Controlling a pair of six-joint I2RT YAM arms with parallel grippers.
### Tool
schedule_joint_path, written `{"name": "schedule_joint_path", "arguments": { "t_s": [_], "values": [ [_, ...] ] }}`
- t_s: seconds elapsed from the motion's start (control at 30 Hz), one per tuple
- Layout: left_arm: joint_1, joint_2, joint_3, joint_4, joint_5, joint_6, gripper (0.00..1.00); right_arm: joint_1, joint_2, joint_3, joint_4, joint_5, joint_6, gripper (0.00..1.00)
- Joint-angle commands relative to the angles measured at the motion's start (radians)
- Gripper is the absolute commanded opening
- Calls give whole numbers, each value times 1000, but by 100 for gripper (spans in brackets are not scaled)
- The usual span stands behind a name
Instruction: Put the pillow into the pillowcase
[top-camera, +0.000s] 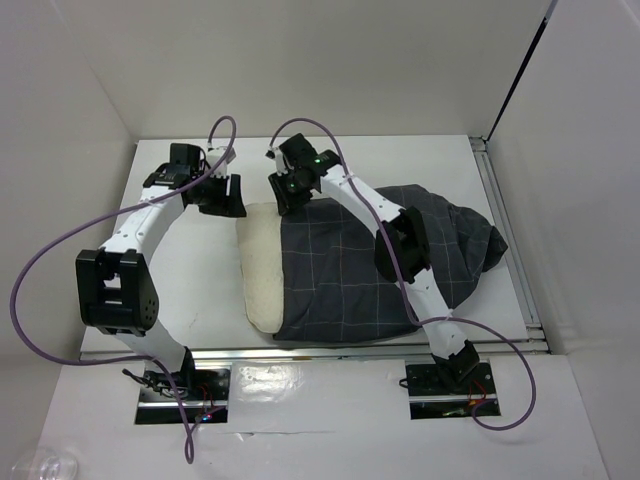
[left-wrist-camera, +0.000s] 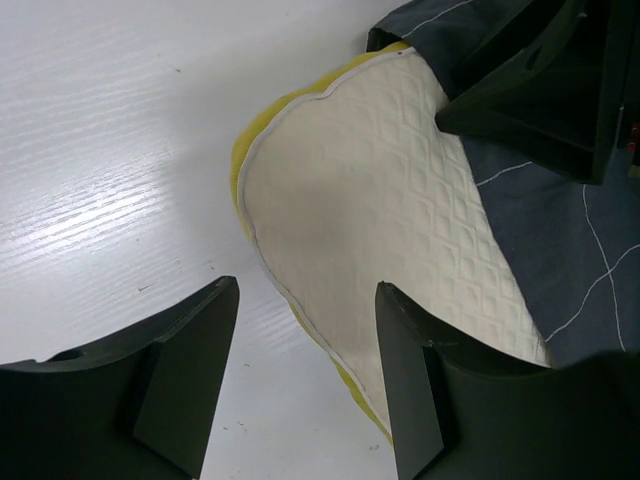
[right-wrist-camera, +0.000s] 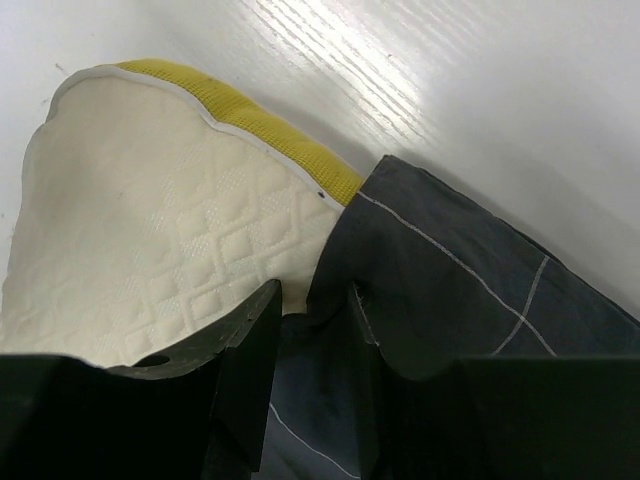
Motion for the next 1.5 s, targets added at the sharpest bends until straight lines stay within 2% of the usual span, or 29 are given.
{"name": "schedule_joint_path", "arguments": {
  "t_s": [0.0, 0.1, 0.13, 0.17, 0.27, 0.3, 0.47, 0.57, 0.63, 0.73, 0.77, 0.87, 0.9, 0.97, 1.07, 1.2, 1.23, 1.3, 1.33, 1.47],
  "values": [
    [6, -14, 6, 22, 16, 23, 70, 14, -63, 0, 56, 98, -10, 40],
    [6, 12, 19, 22, 25, 23, 70, 23, -52, 23, 47, 119, -10, 41],
    [6, 12, 30, 22, 25, 23, 70, 23, -52, 23, 47, 119, -22, 37],
    [6, 26, 30, 22, 25, 23, 70, 23, -52, 14, 47, 119, -22, 31],
    [6, 50, 41, 22, 34, 13, 69, 23, -19, 23, 32, 96, -22, 4],
    [6, 50, 50, 22, 34, 13, 69, 23, -19, 23, 23, 84, -22, 1],
    [6, 96, 52, 13, 43, 4, 69, 23, -25, 28, 39, 25, -22, 0],
    [6, 119, 30, 13, 95, -17, 66, 23, -45, 28, 65, -41, -22, 0],
    [6, 158, 20, 13, 134, -29, 60, 23, -55, 28, 79, -83, -9, 0],
    [6, 211, 20, 3, 227, -52, 48, 23, -78, 28, 105, -173, 14, 0],
    [6, 230, 32, 3, 253, -52, 35, 23, -78, 28, 116, -198, 27, 0],
    [6, 323, 96, -10, 373, -92, 18, 35, -91, 28, 137, -262, 37, 0],
    [6, 349, 111, -23, 449, -104, 11, 35, -91, 28, 138, -263, 37, 0],
    [30, 409, 122, 11, 594, -169, 4, 46, -100, 38, 148, -304, 37, 0],
    [43, 454, 122, 91, 742, -278, 1, 69, -100, 60, 174, -324, 48, 0],
    [43, 468, 49, 285, 974, -442, 0, 96, -100, 78, 200, -342, 48, 0],
    [43, 477, 31, 413, 1006, -553, 0, 107, -100, 69, 210, -342, 48, 0],
    [43, 486, -9, 518, 1074, -652, 0, 119, -88, 69, 222, -342, 48, 0],
    [43, 486, -20, 622, 1091, -745, 0, 129, -88, 81, 234, -351, 48, 0],
    [20, 495, 0, 585, 1102, -751, 0, 147, -48, 138, 245, -351, 39, 0]
  ]
}}
